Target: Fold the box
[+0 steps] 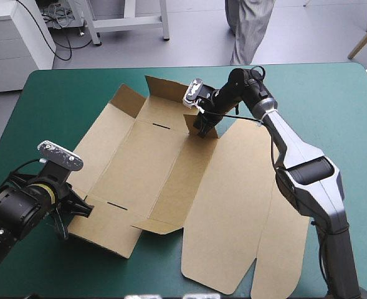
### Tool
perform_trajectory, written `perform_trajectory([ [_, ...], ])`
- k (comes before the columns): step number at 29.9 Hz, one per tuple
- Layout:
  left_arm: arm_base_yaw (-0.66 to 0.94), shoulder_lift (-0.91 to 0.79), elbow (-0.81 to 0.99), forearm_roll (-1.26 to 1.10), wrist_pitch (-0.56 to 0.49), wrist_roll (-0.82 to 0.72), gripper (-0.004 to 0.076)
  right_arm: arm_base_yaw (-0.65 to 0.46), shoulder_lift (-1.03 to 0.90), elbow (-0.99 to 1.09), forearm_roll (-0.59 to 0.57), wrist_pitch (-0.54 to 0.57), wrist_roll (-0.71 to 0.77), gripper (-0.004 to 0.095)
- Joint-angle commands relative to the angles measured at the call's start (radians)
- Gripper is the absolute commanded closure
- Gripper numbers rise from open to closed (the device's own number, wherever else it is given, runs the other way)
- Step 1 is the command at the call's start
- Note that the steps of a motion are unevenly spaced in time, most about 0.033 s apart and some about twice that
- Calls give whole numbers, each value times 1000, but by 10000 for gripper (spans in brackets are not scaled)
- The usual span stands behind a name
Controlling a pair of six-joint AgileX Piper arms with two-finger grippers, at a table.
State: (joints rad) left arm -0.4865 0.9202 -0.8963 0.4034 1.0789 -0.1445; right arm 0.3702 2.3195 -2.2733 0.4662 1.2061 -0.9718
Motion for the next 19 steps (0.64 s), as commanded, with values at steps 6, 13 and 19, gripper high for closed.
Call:
perform_trajectory([
  [6, -1, -7, -33, 18, -29, -12, 734, -2, -69, -31, 91, -4, -188, 927],
  [13, -1, -7, -33, 9, -32, -16, 734, 50, -69, -31, 62, -4, -330, 927],
  [19, -1, -7, -33, 8, -32, -16, 734, 129, -69, -31, 57, -4, -381, 927],
])
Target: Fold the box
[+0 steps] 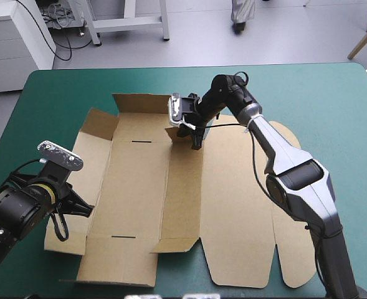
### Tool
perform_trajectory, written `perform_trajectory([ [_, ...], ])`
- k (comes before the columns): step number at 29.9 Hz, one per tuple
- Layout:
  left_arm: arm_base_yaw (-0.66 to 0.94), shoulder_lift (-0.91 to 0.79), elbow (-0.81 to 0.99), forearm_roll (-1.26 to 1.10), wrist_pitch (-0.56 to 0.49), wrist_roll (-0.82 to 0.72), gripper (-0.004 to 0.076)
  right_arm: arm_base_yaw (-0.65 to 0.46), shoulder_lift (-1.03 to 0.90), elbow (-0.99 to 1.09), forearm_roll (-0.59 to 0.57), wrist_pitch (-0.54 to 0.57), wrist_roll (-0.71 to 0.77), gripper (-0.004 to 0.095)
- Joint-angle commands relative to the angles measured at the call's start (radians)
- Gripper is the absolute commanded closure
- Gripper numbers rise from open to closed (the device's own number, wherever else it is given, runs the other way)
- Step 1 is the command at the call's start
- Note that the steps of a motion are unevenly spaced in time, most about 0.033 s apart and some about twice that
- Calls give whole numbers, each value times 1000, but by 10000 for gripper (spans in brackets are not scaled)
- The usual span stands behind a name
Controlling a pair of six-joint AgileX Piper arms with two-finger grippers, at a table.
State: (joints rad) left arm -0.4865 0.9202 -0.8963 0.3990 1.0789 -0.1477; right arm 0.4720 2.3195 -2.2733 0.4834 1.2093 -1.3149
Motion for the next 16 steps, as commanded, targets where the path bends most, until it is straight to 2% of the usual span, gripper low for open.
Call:
perform_trajectory([
  [1, -1, -7, -33, 12, -32, -12, 734, 37, -69, -31, 40, -8, -45, 927],
  [6, -1, -7, -33, 9, -32, -12, 734, 65, -69, -31, 36, -8, -54, 927],
  [11, -1, -7, -33, -3, -26, -12, 734, 66, -68, -31, -20, -8, -63, 927],
  [16, -1, -7, -33, -20, -26, -12, 734, 66, -68, -31, -4, -10, -70, 927],
])
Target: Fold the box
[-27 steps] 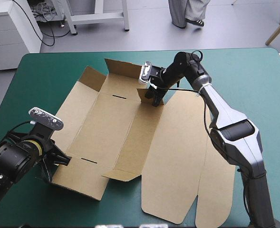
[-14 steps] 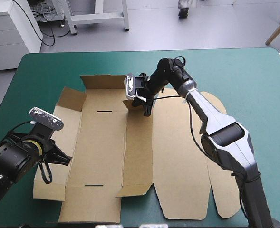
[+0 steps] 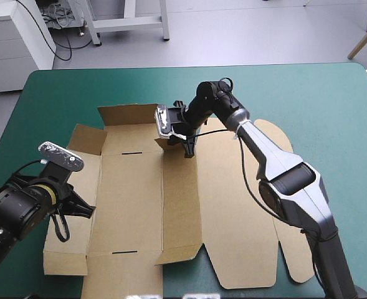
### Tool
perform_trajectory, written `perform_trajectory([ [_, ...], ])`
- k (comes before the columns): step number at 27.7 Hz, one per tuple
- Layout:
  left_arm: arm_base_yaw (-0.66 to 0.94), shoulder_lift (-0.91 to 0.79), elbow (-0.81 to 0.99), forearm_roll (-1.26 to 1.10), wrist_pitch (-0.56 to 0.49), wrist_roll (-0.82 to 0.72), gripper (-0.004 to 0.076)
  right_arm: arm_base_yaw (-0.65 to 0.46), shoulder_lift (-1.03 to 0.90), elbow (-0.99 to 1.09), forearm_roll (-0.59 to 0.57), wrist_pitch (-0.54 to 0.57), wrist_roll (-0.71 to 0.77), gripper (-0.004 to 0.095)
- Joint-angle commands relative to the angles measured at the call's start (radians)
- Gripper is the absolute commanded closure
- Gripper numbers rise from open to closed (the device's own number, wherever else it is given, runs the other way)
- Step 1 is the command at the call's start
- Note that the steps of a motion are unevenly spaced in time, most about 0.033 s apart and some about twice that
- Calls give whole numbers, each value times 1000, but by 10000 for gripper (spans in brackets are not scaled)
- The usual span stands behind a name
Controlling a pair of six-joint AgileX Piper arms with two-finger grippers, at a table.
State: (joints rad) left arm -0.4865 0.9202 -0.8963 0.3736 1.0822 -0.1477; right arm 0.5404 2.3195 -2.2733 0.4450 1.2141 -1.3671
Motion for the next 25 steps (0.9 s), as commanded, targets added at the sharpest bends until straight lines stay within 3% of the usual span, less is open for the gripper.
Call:
perform_trajectory([
  [1, -1, -7, -33, 0, -28, -12, 734, -2, -68, -31, 39, -17, -18, 927],
  [5, -1, -7, -33, -6, -28, -12, 734, -2, -68, -31, 39, -18, -1, 911],
  [8, -1, -7, -33, -6, -28, -12, 734, -2, -68, -31, 37, -21, 35, 825],
  [13, -1, -7, -33, -6, -23, -12, 734, -2, -81, -33, 41, -39, 92, 480],
  [16, -1, -7, -33, -6, -19, -12, 734, -2, -100, -37, 46, -63, 164, 343],
  [25, -1, -7, -33, -6, -9, -12, 734, -4, -239, -140, 11, -39, 454, 328],
])
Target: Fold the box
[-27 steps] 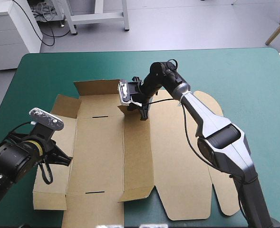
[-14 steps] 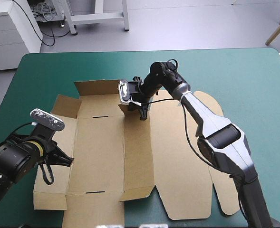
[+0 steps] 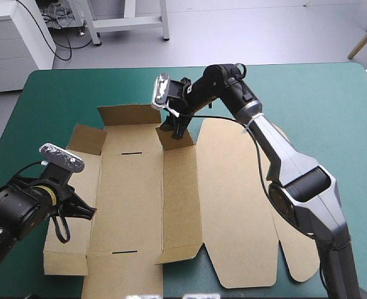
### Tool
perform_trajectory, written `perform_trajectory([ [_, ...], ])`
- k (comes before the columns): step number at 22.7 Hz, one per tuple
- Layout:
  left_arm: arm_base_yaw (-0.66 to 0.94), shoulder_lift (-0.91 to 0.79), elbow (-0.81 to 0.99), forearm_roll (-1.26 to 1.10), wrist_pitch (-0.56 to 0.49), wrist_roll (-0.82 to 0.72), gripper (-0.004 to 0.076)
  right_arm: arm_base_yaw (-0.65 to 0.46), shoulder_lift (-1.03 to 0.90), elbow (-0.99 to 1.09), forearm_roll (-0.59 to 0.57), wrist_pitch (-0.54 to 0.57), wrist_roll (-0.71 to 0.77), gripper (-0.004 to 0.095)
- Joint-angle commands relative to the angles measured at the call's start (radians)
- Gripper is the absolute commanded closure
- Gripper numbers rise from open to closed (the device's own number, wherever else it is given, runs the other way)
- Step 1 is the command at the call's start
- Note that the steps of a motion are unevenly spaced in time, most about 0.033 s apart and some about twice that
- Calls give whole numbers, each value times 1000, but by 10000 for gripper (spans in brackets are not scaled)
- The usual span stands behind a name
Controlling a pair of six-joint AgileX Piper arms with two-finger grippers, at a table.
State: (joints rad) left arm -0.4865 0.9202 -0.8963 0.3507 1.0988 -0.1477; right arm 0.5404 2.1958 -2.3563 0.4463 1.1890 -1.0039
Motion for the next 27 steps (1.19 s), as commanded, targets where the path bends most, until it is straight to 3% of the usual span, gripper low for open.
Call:
perform_trajectory([
  [1, -1, -7, -33, 17, -25, -12, 734, -4, -132, -63, -9, -6, 137, 328],
  [3, -1, -7, -33, 17, -25, -12, 734, -4, -159, -70, -58, 13, 218, 343],
  [8, -1, -7, -33, 20, -25, -9, 734, -4, -256, -70, -499, 14, 651, 476],
  [10, -1, -7, -33, 21, -16, -9, 734, -9, -282, -68, -602, 14, 762, 542],
  [19, -1, -7, -33, 17, 11, -11, 734, -198, -408, -27, -588, 14, 890, 891],
  [27, -1, -7, -48, 7, 50, -11, 734, -319, -582, 280, -588, 14, 894, 927],
])
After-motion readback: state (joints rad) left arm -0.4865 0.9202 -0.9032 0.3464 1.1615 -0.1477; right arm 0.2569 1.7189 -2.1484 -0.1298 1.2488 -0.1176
